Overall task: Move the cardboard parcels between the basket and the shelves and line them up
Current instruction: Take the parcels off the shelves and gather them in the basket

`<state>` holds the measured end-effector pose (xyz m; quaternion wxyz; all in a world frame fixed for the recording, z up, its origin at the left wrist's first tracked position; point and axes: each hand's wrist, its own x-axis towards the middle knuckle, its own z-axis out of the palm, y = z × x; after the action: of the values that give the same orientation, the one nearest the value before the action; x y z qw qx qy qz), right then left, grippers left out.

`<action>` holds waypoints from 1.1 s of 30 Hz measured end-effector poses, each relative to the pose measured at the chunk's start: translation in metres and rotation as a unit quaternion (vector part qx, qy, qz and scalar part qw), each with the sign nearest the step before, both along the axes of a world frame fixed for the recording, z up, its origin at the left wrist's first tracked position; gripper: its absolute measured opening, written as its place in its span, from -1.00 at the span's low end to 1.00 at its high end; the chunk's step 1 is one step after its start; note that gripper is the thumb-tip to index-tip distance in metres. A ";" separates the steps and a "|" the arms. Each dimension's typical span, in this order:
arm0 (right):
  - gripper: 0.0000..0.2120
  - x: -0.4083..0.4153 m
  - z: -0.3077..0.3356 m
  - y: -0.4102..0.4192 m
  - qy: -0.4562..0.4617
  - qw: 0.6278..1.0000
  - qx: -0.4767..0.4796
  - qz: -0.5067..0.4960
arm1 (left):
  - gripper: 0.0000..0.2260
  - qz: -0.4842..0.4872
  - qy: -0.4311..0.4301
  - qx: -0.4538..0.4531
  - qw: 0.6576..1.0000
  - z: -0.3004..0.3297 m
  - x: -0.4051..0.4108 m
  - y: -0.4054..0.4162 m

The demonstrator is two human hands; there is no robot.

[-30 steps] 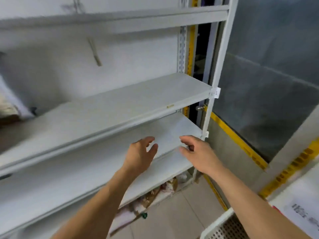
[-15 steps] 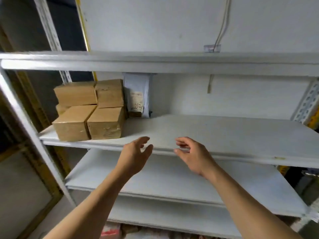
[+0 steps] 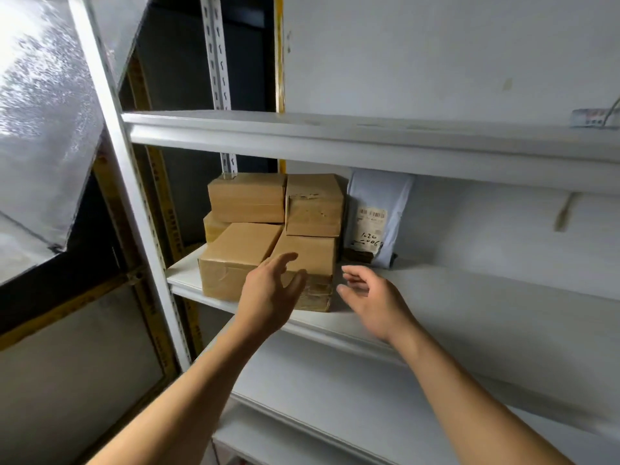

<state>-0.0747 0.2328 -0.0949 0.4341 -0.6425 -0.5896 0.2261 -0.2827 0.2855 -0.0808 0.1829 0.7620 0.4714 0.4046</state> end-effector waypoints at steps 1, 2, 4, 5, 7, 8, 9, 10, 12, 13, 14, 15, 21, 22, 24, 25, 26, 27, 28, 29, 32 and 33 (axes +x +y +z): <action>-0.55 -0.003 0.003 0.011 0.006 1.000 -0.002 0.005 | -0.59 0.008 -0.005 0.005 1.000 0.005 -0.001 0.009; -0.52 -0.005 0.008 0.022 0.014 1.000 -0.005 0.009 | -0.57 0.013 -0.011 0.009 1.000 0.010 0.000 0.019; -0.46 -0.006 0.018 0.045 0.031 1.000 0.004 0.007 | -0.54 0.021 -0.019 0.014 1.000 0.021 0.005 0.042; -0.42 -0.005 0.024 0.057 0.039 0.999 0.013 -0.001 | -0.51 0.026 -0.021 0.014 0.999 0.027 0.009 0.053; -0.36 -0.001 0.035 0.082 0.061 0.998 0.025 -0.018 | -0.47 0.035 -0.026 0.013 0.999 0.037 0.020 0.074; -0.33 0.001 0.040 0.094 0.072 0.997 0.026 -0.024 | -0.45 0.037 -0.027 0.010 0.999 0.040 0.025 0.084; -0.30 0.003 0.045 0.106 0.084 0.996 0.026 -0.028 | -0.44 0.037 -0.028 0.006 0.999 0.044 0.031 0.094; -0.26 0.005 0.050 0.117 0.097 0.994 0.024 -0.034 | -0.44 0.036 -0.032 -0.001 0.999 0.047 0.036 0.103; -0.19 0.009 0.056 0.137 0.129 0.991 0.018 -0.040 | -0.47 0.032 -0.044 -0.023 0.998 0.050 0.045 0.122; -0.18 0.010 0.058 0.145 0.143 0.989 0.015 -0.039 | -0.48 0.030 -0.050 -0.037 0.998 0.050 0.048 0.132; -0.18 0.011 0.059 0.151 0.151 0.988 0.012 -0.036 | -0.48 0.028 -0.055 -0.052 0.997 0.050 0.051 0.139; -0.19 0.011 0.059 0.155 0.158 0.987 0.010 -0.033 | -0.46 0.025 -0.064 -0.065 0.995 0.049 0.053 0.146; -0.20 0.011 0.052 0.166 0.193 0.981 -0.011 -0.007 | -0.59 0.012 -0.117 -0.084 0.990 0.041 0.060 0.157; -0.20 0.010 0.051 0.165 0.198 0.980 -0.004 -0.006 | -0.60 0.012 -0.122 -0.084 0.989 0.039 0.059 0.157; -0.23 0.008 0.049 0.161 0.217 0.976 0.015 -0.004 | -0.56 0.014 -0.140 -0.081 0.987 0.036 0.055 0.155; -0.27 0.008 0.047 0.159 0.228 0.973 0.026 -0.003 | -0.52 0.017 -0.151 -0.080 0.985 0.034 0.053 0.152; -0.32 0.007 0.044 0.157 0.235 0.971 0.037 -0.004 | -0.50 0.023 -0.162 -0.083 0.983 0.034 0.051 0.148; -0.31 0.006 0.041 0.155 0.243 0.969 0.046 -0.008 | -0.50 0.032 -0.176 -0.084 0.980 0.033 0.049 0.144; -0.24 0.004 0.041 0.151 0.249 0.967 0.048 -0.015 | -0.52 0.044 -0.189 -0.085 0.977 0.032 0.047 0.140; -0.15 0.002 0.040 0.147 0.251 0.967 0.045 -0.027 | -0.54 0.056 -0.199 -0.083 0.975 0.032 0.046 0.136; -0.05 -0.004 0.043 0.136 0.247 0.967 0.037 -0.043 | -0.54 0.080 -0.209 -0.079 0.971 0.033 0.044 0.126; -0.09 -0.006 0.044 0.134 0.249 0.967 0.028 -0.041 | -0.53 0.081 -0.207 -0.076 0.972 0.033 0.043 0.123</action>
<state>-0.0805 0.3664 -0.0508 0.5941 -0.5771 -0.4422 0.3443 -0.2393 0.4086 -0.0483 0.3004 0.6047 0.5126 0.5304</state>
